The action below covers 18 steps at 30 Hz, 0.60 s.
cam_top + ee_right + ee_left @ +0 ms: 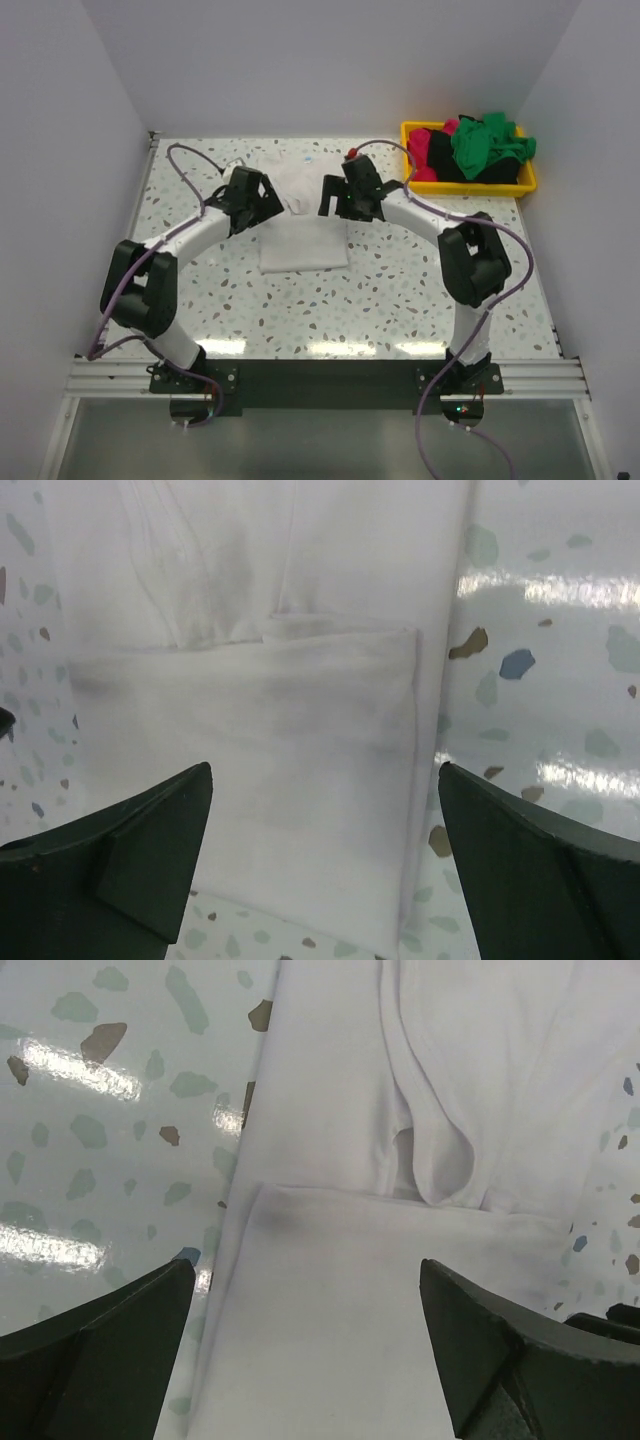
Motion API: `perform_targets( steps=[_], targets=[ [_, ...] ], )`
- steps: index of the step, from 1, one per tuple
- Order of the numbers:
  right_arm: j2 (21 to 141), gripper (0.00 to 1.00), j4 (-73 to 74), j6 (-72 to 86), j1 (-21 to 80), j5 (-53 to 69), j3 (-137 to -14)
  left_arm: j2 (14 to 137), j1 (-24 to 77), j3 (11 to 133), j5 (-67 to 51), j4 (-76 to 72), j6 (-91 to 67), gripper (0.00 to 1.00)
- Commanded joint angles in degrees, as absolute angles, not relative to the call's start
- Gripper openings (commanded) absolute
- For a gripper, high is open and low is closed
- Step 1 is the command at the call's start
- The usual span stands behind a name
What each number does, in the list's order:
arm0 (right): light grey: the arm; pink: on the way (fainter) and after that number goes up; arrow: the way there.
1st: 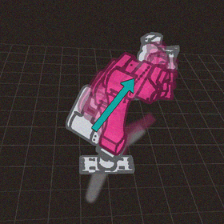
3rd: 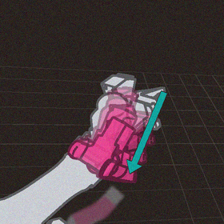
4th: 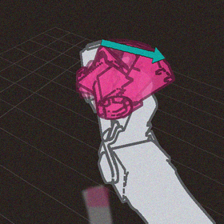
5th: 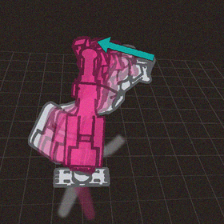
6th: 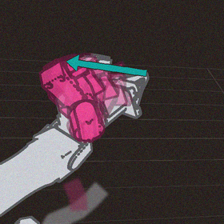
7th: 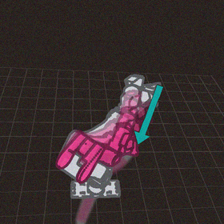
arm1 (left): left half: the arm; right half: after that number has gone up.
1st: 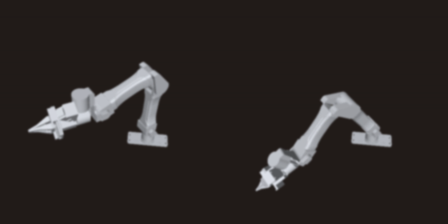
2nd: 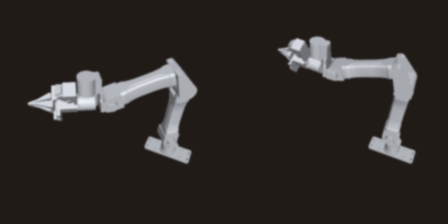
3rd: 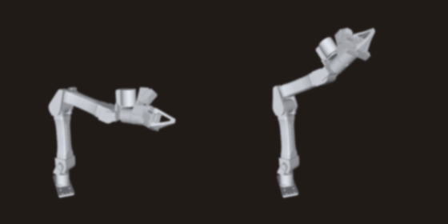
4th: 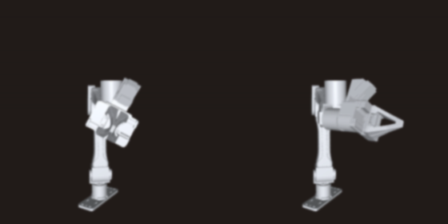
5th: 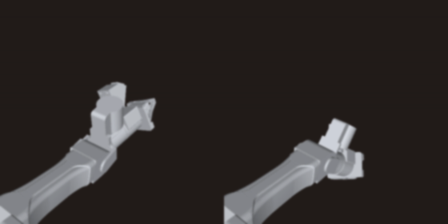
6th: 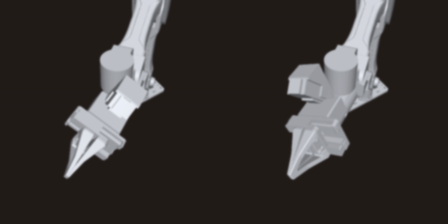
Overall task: Fold and stack the t-shirts
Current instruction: Fold the tshirt
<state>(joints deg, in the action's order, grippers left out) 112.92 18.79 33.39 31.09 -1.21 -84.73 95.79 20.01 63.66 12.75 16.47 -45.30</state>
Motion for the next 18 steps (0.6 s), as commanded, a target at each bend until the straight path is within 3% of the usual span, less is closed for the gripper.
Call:
perform_targets(
  steps=[1, 13, 18],
  targets=[
    [105.0, 0.99, 17.8, 33.8, 30.9, 1.3, -79.6, 89.9, 19.7, 59.6, 11.6, 16.7, -43.9, 1.00],
    [93.3, 0.98, 11.0, 40.2, 30.9, 9.6, -57.5, 76.9, 21.1, 39.7, 3.6, 14.9, -47.4, 1.00],
    [93.3, 0.92, 8.4, 43.3, 30.9, 8.8, -53.4, 77.9, 21.1, 36.9, 1.2, 11.8, -48.6, 0.96]
  ],
)
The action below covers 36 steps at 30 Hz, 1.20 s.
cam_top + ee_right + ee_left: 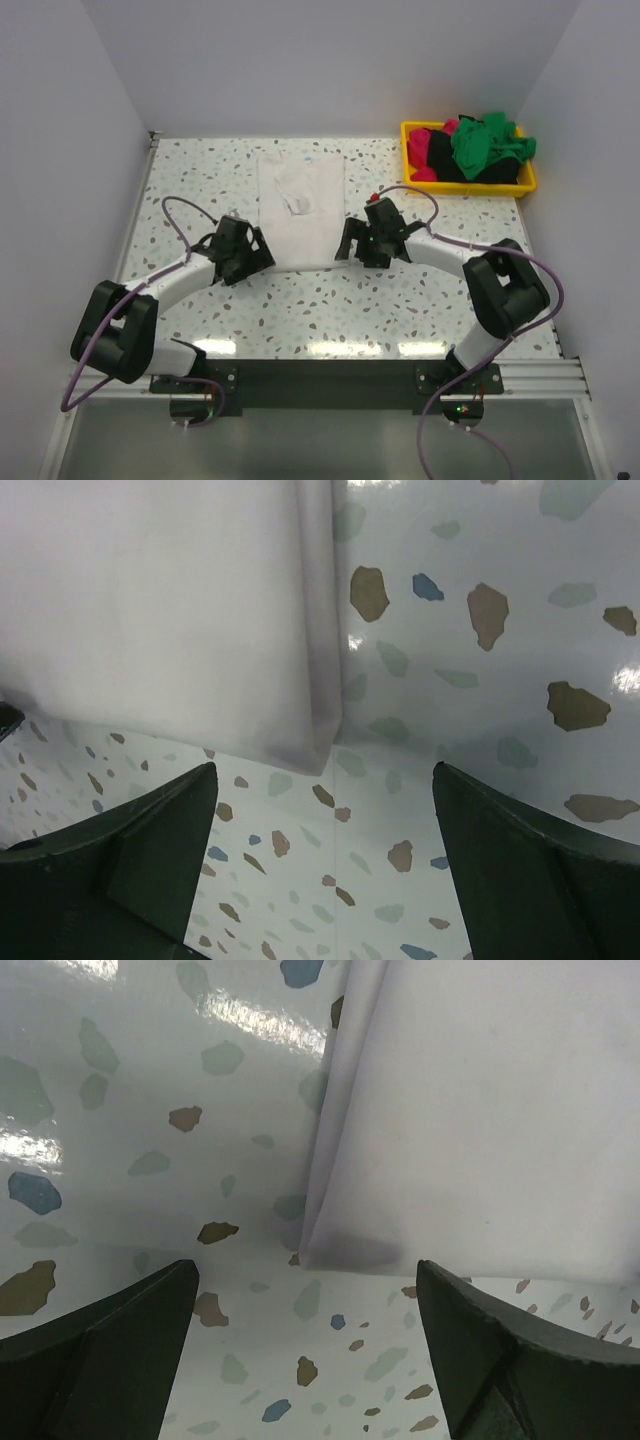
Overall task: Fold and stack the t-shirts
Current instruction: Fold the tshirt
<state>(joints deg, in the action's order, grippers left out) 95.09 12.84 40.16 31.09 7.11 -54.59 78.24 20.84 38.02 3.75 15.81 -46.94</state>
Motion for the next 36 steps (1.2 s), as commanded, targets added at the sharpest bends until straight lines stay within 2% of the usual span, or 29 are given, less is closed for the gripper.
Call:
perform_targets(
  steps=[1, 5, 6, 9, 14, 18, 22, 25, 26, 27, 28, 29, 30, 32, 36],
  targets=[
    [94.1, 0.90, 7.7, 43.4, 30.9, 9.3, -53.5, 78.1, 21.1, 36.5, 1.0, 11.3, -48.8, 0.93],
    [95.2, 0.79, 6.3, 45.1, 31.0, 10.3, -52.6, 79.2, 21.2, 36.3, 0.3, 10.9, -48.9, 0.78],
    [95.2, 0.71, 5.5, 46.0, 30.9, 10.3, -51.6, 79.2, 21.1, 36.1, 0.5, 10.8, -49.2, 0.75],
    [96.1, 0.63, 4.8, 46.2, 30.9, 10.6, -51.5, 79.5, 21.1, 35.5, 0.4, 10.4, -49.2, 0.63],
    [97.5, 0.53, 4.6, 46.9, 30.9, 11.6, -51.2, 80.9, 21.1, 34.8, 0.8, 9.6, -49.4, 0.59],
    [97.4, 0.43, 4.7, 47.5, 30.9, 12.1, -50.2, 82.0, 21.1, 35.2, 0.7, 9.6, -49.3, 0.49],
    [96.6, 0.41, 3.9, 48.2, 30.9, 10.8, -48.6, 82.3, 21.1, 34.9, 1.1, 9.5, -49.2, 0.42],
    [98.1, 0.34, 3.0, 48.3, 31.0, 10.8, -48.6, 82.7, 21.1, 35.2, 1.1, 9.2, -48.8, 0.32],
    [98.6, 0.26, 2.8, 48.5, 30.9, 11.5, -48.9, 83.2, 21.1, 35.5, 1.1, 9.4, -48.6, 0.26],
    [98.9, 0.23, 1.7, 48.9, 31.0, 12.4, -48.9, 83.6, 21.1, 36.0, 1.2, 9.7, -48.3, 0.23],
    [99.3, 0.21, 1.1, 49.1, 31.0, 12.7, -48.8, 83.8, 21.1, 36.1, 1.2, 9.6, -48.3, 0.12],
    [99.3, 0.13, 0.9, 49.3, 31.0, 12.8, -48.5, 84.3, 21.2, 36.1, 1.1, 9.3, -48.3, 0.06],
    [99.2, 0.10, 1.1, 49.2, 31.0, 12.8, -48.4, 84.5, 21.1, 36.1, 1.1, 9.2, -48.2, 0.00],
    [98.4, 0.01, 1.2, 48.4, 31.1, 12.4, -48.0, 84.6, 21.2, 35.9, 0.8, 8.5, -47.6, 0.00],
    [95.1, 0.00, 2.2, 46.6, 31.0, 12.4, -46.5, 81.3, 22.0, 33.3, 1.1, 8.1, -46.8, 0.00]
  ],
)
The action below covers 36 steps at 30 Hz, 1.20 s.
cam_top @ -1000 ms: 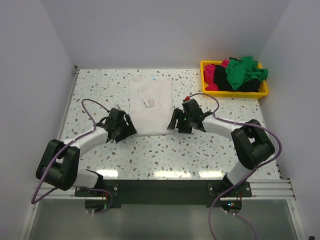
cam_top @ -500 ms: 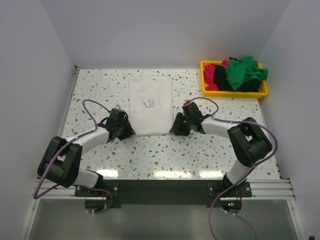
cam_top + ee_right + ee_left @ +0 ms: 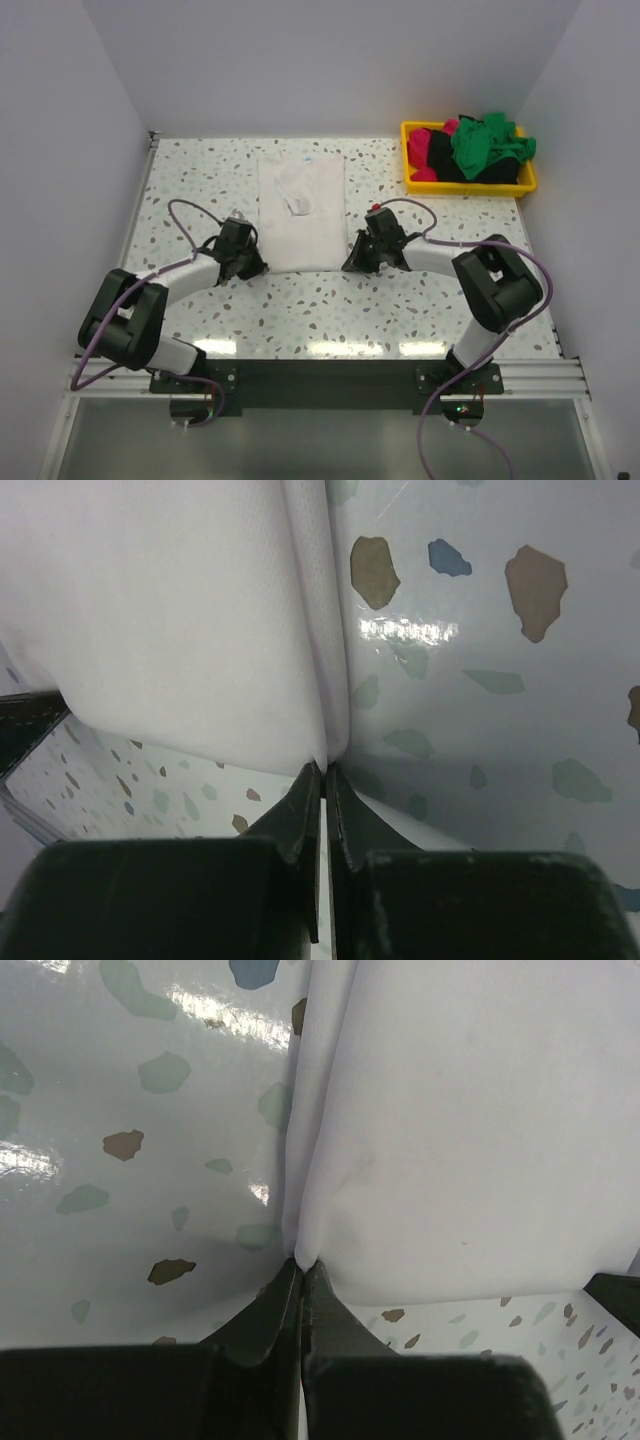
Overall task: Fold and stack the t-shirts
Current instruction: Fold the tshirt
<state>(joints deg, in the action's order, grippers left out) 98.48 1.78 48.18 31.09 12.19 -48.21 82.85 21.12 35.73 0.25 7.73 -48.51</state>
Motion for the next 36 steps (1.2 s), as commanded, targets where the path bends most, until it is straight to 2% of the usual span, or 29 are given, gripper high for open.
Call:
perform_targets(
  steps=[1, 6, 12, 16, 19, 29, 33, 36],
  targets=[
    [94.4, 0.00, 2.5, 46.2, 31.0, 12.5, -46.1, 80.1, 22.2, 32.5, 1.5, 8.3, -46.8, 0.00],
    [88.1, 0.00, 5.4, 44.4, 31.8, 15.6, -41.2, 70.3, 25.2, 27.6, 3.2, 12.2, -47.8, 0.00],
    [78.4, 0.00, 13.6, 42.3, 34.6, 18.5, -36.0, 59.2, 35.8, 25.8, 3.4, 23.0, -53.5, 0.00],
    [70.9, 0.00, 17.7, 42.3, 35.9, 20.0, -34.1, 50.2, 38.0, 25.5, 1.9, 29.3, -56.2, 0.00],
    [66.4, 0.00, 20.6, 42.1, 35.9, 18.1, -34.2, 45.9, 38.3, 25.0, 1.3, 28.4, -56.9, 0.00],
    [67.8, 0.00, 29.3, 38.2, 35.5, 7.3, -51.6, 51.5, 38.3, 41.3, 12.2, 32.6, -52.5, 0.00],
    [70.6, 0.00, 30.8, 36.1, 34.5, 6.4, -56.9, 58.0, 37.5, 48.6, 19.5, 32.5, -50.0, 0.00],
    [73.0, 0.00, 32.3, 34.4, 32.9, 7.5, -61.2, 62.2, 35.2, 53.0, 20.5, 30.5, -47.7, 0.00]
  ],
)
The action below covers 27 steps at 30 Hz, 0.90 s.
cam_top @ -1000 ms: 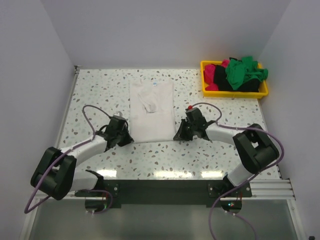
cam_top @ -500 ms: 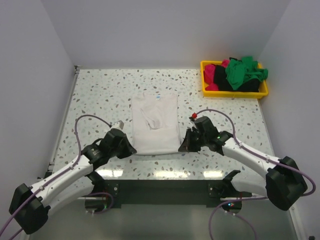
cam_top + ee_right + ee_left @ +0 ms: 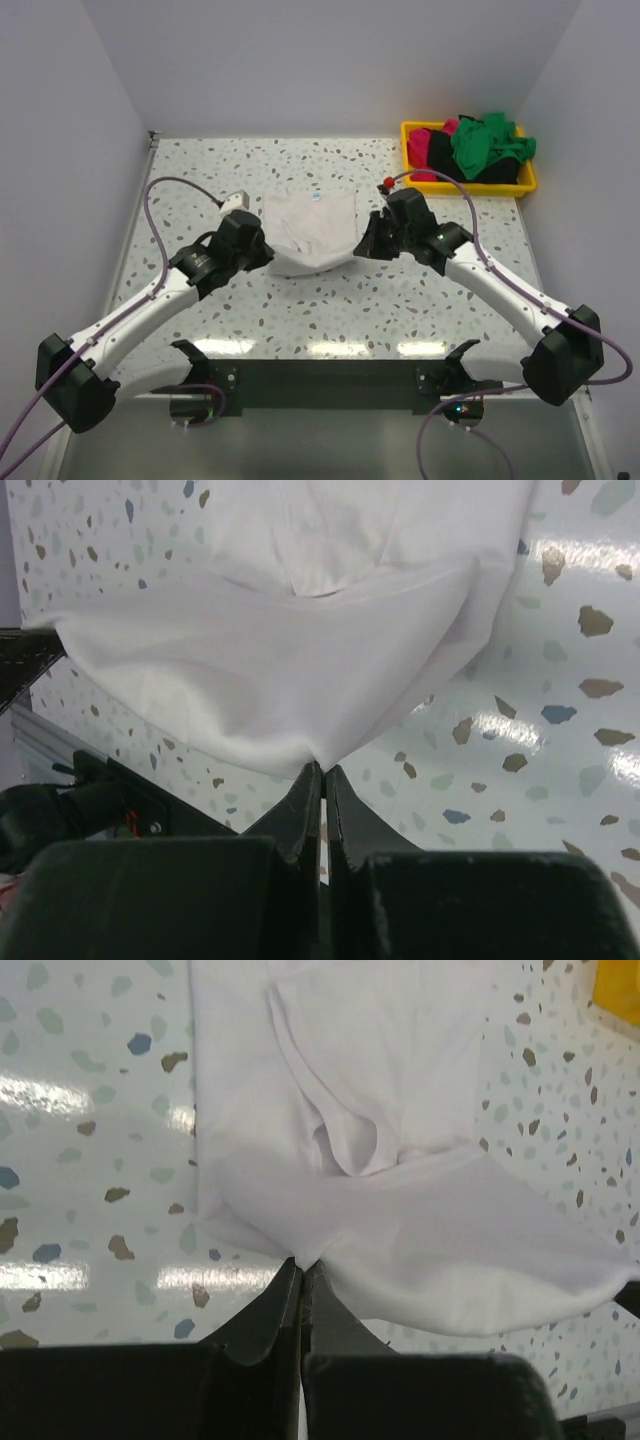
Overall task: Fold and stack the t-shirts
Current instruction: Fold the tshirt
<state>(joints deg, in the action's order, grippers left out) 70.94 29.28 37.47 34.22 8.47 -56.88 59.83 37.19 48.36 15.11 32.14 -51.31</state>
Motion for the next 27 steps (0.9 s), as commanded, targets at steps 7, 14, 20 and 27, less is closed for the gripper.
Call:
perform_targets(
  steps=[7, 14, 20, 27],
  targets=[
    [79.9, 0.00, 28.9, 33.5, 28.5, 10.0, -67.2, 69.5, 28.2, 58.3, 15.8, 25.3, -43.9, 0.00],
    [87.0, 0.00, 25.3, 32.9, 24.3, 13.0, -72.9, 75.3, 24.9, 63.2, 15.1, 21.5, -40.9, 0.00],
    [91.5, 0.00, 23.1, 33.9, 22.3, 14.5, -76.7, 81.9, 22.5, 66.7, 11.3, 18.0, -39.6, 0.00],
    [96.8, 0.00, 20.7, 34.6, 20.5, 15.3, -81.1, 90.3, 19.2, 70.2, 5.5, 12.7, -38.1, 0.00]
  ],
)
